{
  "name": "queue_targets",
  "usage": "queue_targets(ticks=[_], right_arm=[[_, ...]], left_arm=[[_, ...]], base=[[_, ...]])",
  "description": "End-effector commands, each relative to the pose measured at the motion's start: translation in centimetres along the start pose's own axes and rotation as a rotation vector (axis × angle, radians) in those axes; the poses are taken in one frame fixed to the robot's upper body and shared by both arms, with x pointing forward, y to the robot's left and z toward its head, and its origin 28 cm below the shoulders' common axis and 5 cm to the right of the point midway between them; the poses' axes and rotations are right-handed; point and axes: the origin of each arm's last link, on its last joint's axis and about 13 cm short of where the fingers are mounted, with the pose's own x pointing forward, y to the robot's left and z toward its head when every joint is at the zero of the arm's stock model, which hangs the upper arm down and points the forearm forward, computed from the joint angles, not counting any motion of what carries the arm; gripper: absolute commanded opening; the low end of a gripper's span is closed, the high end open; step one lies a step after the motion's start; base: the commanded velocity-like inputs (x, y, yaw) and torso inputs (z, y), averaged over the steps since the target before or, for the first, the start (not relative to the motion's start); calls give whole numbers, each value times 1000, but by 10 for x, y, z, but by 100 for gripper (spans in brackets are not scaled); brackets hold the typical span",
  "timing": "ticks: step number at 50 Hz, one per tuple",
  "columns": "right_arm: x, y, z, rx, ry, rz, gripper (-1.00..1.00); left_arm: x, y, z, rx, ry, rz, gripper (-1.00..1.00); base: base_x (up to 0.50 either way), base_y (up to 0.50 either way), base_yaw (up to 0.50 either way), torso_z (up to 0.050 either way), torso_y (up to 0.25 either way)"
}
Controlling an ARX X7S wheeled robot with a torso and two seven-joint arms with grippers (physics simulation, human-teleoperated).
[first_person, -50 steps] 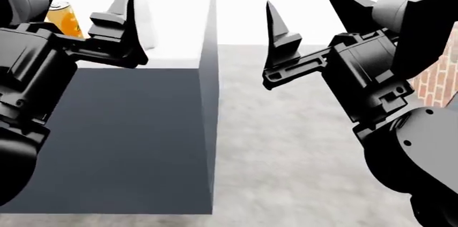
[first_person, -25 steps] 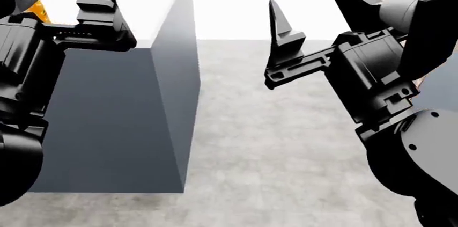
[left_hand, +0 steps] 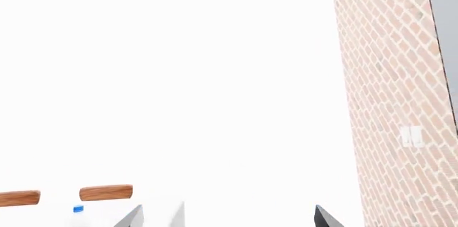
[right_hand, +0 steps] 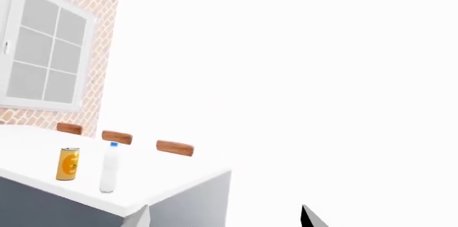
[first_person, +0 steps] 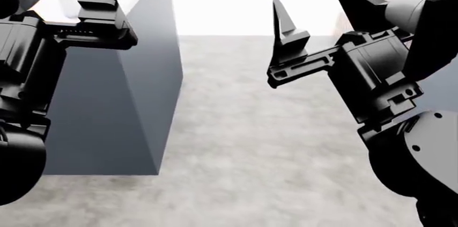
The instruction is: Move the drinks to the dining counter.
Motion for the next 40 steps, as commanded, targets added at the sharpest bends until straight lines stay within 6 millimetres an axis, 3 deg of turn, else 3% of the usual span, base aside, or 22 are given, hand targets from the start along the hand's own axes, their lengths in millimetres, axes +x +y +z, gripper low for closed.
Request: queue_targets(ticks=[1, 22, 40], right_arm=[[2, 0, 0, 11, 0, 7, 100], [-2, -2, -3, 50, -11, -16, 100], [-1, -4, -2, 123, -2, -30, 100]], left_arm=[[0, 1, 1, -2, -3, -1, 100], [-1, -1, -2, -5, 4, -10, 100], [-2, 0, -2, -6, 6, -10, 100]], base=[[-212, -501, 0, 0, 0], [-51, -500, 0, 0, 0], [207, -445, 0, 0, 0]])
